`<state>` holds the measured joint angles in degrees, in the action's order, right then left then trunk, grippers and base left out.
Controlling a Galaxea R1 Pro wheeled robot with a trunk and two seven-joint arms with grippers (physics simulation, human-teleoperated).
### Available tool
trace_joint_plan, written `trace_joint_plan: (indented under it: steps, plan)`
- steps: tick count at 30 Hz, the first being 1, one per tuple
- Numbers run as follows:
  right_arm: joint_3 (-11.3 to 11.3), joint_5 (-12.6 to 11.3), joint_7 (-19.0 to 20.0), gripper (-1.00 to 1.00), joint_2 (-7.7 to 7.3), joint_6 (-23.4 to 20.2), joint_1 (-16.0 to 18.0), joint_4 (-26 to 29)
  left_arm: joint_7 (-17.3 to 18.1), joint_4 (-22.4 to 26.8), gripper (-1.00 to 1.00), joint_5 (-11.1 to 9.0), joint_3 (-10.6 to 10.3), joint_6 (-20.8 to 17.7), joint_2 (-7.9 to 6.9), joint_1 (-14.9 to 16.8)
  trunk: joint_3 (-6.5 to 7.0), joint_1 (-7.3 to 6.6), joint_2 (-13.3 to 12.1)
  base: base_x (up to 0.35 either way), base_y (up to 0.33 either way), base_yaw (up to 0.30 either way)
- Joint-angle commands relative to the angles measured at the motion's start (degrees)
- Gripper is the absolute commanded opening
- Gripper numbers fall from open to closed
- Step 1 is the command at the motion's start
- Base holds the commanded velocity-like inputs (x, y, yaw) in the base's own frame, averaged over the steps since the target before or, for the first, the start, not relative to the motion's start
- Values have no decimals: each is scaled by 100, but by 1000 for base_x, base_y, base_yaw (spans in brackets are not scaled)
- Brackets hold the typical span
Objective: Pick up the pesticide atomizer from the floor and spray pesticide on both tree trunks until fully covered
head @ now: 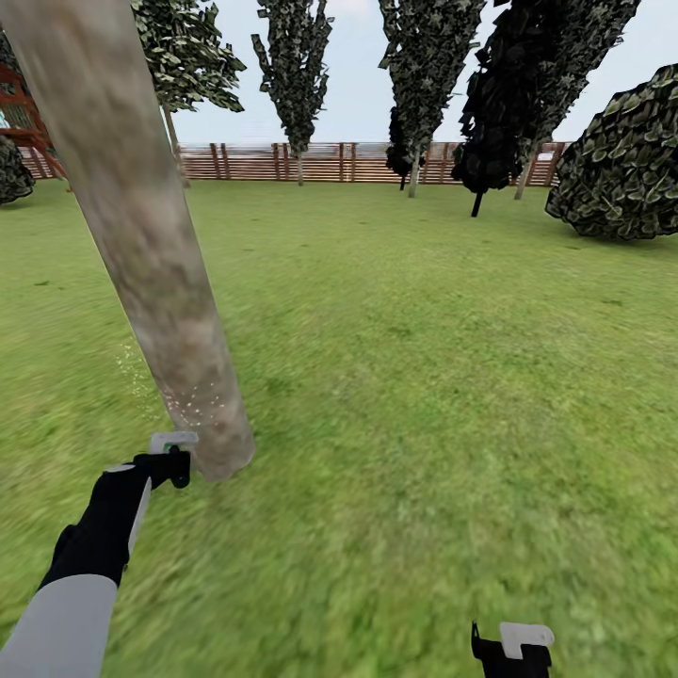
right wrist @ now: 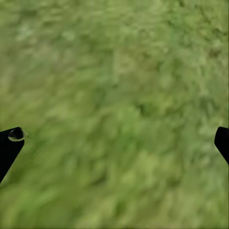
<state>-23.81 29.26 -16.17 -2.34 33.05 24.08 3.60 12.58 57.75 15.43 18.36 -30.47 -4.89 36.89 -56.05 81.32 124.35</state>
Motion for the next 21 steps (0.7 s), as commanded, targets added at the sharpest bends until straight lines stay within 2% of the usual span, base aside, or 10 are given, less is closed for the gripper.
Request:
trace_joint_plan:
  steps: [1, 4, 7, 9, 11, 14, 16, 19, 20, 21]
  plan:
    - [0, 1, 0, 100, -3, 0, 0, 0, -1, -1, -100, 18, 1, -10, -7, 29, -1, 0, 0, 0, 0, 10]
    - [-1, 1, 0, 100, -11, 0, 0, 0, -5, 3, -100, 32, 13, -27, -60, 106, -1, 0, 0, 0, 0, 2]
    - [-1, -2, 0, 100, -12, 0, 0, 0, 33, 28, -100, 32, -13, -561, -2, 451, -1, 0, 0, 0, 0, 0]
    - [-1, -4, 0, 100, -12, 0, 0, 0, 52, 44, -100, 30, -5, -703, -53, 506, -1, 0, 0, 0, 0, 0]
    - [-1, -3, 0, 100, -12, 0, 0, 0, 72, 66, -100, 11, 55, -774, -565, 513, -1, 0, 0, 0, 0, 0]
    - [-1, -1, 0, 100, -10, 0, 0, 0, 82, 61, -100, -3, 19, -733, -788, 465, -1, 0, 0, 0, 0, 0]
    - [-1, 1, 0, 100, -4, 0, 0, 0, 86, -57, -100, -1, -2, -656, -709, 365, -1, 0, 0, 0, 0, 0]
    - [-1, 1, 3, 100, -3, 0, 0, 0, 94, -246, -100, 13, -10, -415, -369, 211, -1, 0, 0, 0, 0, 0]
    - [1, 1, 7, 100, -3, 0, 0, 0, 89, -561, -100, 31, -16, -298, -298, 187, -1, 0, 0, 0, 0, 0]
    - [0, 1, 8, 100, -3, 0, 0, 0, 88, -718, -100, 45, -7, -192, -309, 183, -1, 0, 0, 0, 0, 0]
